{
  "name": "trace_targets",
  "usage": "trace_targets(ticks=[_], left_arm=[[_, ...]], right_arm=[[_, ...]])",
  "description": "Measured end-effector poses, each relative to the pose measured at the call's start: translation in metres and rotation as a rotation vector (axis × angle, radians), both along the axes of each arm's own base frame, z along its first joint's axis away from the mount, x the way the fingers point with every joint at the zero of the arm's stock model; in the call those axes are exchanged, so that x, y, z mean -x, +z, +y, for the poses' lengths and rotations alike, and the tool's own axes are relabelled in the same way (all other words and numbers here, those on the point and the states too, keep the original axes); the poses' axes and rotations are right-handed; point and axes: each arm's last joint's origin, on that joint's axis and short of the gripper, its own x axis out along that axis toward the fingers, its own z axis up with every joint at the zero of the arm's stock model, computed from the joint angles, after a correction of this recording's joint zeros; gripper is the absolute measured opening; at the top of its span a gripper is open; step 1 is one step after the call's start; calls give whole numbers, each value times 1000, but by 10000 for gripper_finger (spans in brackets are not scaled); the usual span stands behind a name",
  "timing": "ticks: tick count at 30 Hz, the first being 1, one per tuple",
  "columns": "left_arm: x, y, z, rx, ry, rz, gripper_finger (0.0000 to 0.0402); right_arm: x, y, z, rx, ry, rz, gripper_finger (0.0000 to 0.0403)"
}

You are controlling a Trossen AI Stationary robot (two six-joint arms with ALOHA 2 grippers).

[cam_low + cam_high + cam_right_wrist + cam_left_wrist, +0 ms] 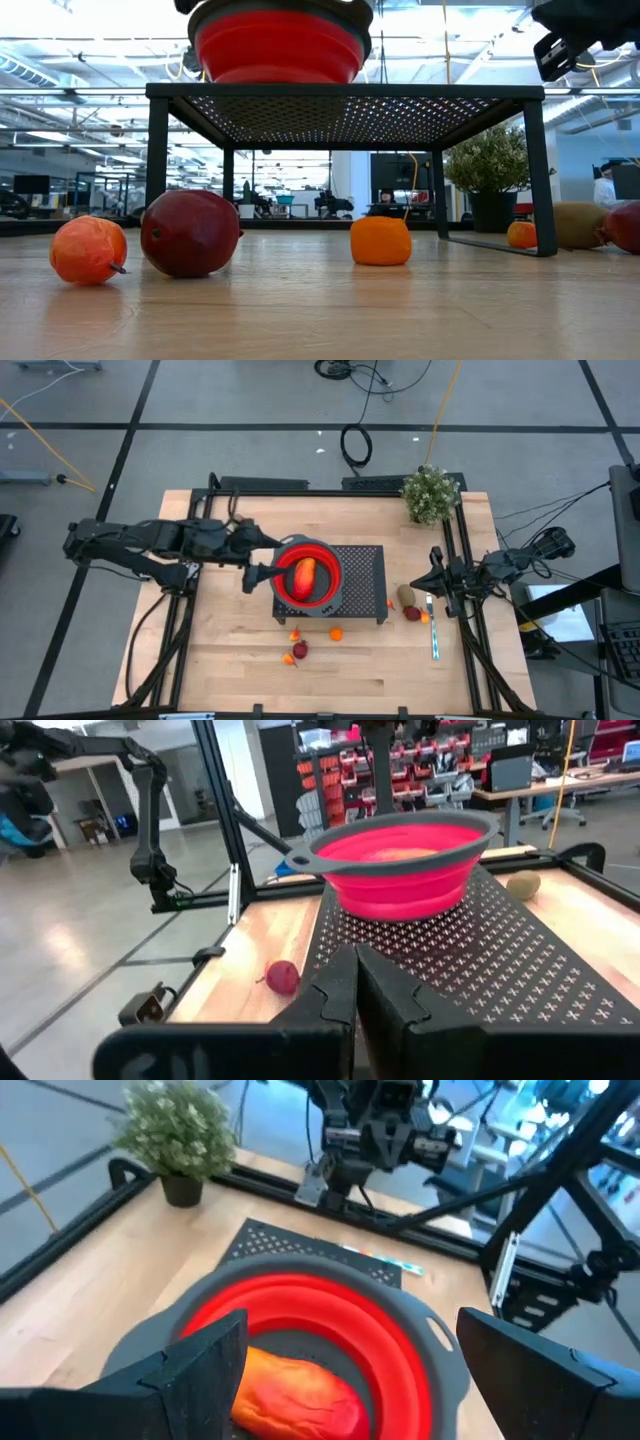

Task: Pick & Place Fruit
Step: Put the kiwi into the red colander on the shelf

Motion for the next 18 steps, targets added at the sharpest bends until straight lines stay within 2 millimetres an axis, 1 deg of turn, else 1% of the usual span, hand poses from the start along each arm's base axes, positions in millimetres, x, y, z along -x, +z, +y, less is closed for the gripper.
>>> trace_targets(ticks=[4,7,13,18], left_arm=[[17,-14,-1,2,-9,-40,356],[31,-25,-2,4,-20,-50,356],[55,-41,-2,13,-42,-122,356],[72,-55,-1,18,-48,-157,356]], right_arm=[[-4,-2,0,-32,-48,32,0],[-5,-3,1,-44,-51,45,0],[-7,-4,-1,-81,-127,54,0],[-8,-4,0,-116,-140,58,0]])
